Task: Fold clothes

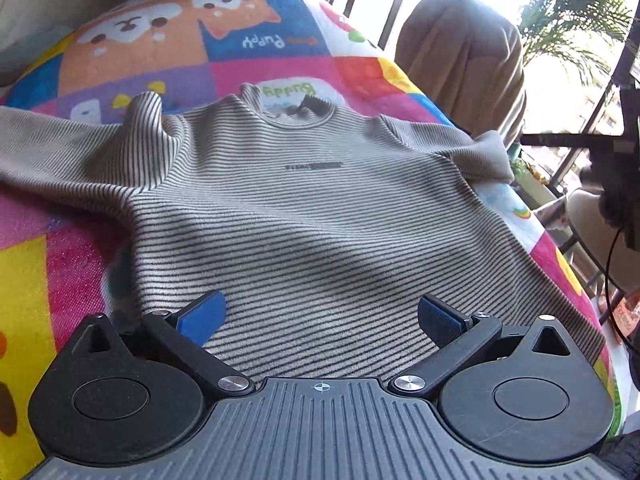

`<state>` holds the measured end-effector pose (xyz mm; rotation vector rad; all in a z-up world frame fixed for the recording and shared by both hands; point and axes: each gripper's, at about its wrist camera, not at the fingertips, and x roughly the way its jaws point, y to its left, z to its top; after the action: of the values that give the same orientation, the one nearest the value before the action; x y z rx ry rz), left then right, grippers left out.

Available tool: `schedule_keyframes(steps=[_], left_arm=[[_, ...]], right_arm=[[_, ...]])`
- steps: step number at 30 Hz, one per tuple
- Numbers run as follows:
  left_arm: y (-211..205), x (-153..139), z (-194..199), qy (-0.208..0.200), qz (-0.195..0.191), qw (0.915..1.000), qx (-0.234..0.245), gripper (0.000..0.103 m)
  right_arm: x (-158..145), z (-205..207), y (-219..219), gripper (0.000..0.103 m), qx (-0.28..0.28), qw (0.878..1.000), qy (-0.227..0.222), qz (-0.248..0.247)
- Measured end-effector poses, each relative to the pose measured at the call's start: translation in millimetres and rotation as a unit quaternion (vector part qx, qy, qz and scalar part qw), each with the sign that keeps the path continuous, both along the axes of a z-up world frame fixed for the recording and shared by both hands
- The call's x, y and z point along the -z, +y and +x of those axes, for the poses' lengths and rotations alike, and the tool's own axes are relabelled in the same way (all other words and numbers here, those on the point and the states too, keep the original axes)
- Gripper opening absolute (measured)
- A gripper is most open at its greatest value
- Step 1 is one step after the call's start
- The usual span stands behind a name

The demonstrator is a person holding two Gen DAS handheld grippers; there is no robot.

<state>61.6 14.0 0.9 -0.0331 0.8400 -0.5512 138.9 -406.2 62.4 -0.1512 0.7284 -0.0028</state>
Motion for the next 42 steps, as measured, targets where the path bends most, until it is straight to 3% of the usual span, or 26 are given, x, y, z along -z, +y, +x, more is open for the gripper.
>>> schedule_keyframes(steps=[2,5,8,10,12,15,20,24,30,33,38,41,42], left_arm=[[0,0,-1,-0.003,0.004,1.0,0.003,0.103],[4,-2,-2,-0.002,-0.004,1.0,0.004,0.103],[27,-13,11,0.01,-0.042,0.9984,-0.037,0.103],[50,-22,31,-0.002,-0.046,0.9928,-0.111,0.103],[74,-29,55,-0.013,-0.03,0.9803,-0.195,0.103],[101,-32,86,-0.019,-0.014,0.9615,-0.274,0.103],[109,-31,109,-0.034,0.008,0.9587,-0.282,0.103],[126,-26,120,-0.035,-0.017,0.9553,-0.293,0.103],[162,-11,139,-0.034,-0.021,0.9287,-0.369,0.099],[175,-2,151,-0.031,-0.026,0.9135,-0.405,0.071],[179,2,168,-0.048,-0.006,0.8877,-0.458,0.075],[168,6,176,-0.062,0.032,0.8826,-0.465,0.075],[165,6,178,-0.067,0.04,0.8837,-0.462,0.065]], right_arm=[[2,9,33,0.103,-0.052,0.995,0.012,0.083],[7,21,84,0.103,-0.128,0.972,0.03,0.193],[32,14,133,0.103,-0.164,0.977,0.037,0.129],[45,10,148,0.103,-0.18,0.978,0.038,0.096],[57,5,161,0.103,-0.194,0.978,0.038,0.068],[56,3,157,0.103,-0.193,0.978,0.036,0.074],[55,8,154,0.103,-0.199,0.976,0.048,0.071],[54,8,154,0.103,-0.204,0.976,0.05,0.066],[56,8,152,0.103,-0.217,0.973,0.042,0.066],[56,7,151,0.103,-0.217,0.973,0.038,0.069],[57,7,150,0.103,-0.215,0.973,0.037,0.074],[57,7,150,0.103,-0.214,0.973,0.036,0.075],[57,7,151,0.103,-0.213,0.973,0.036,0.074]])
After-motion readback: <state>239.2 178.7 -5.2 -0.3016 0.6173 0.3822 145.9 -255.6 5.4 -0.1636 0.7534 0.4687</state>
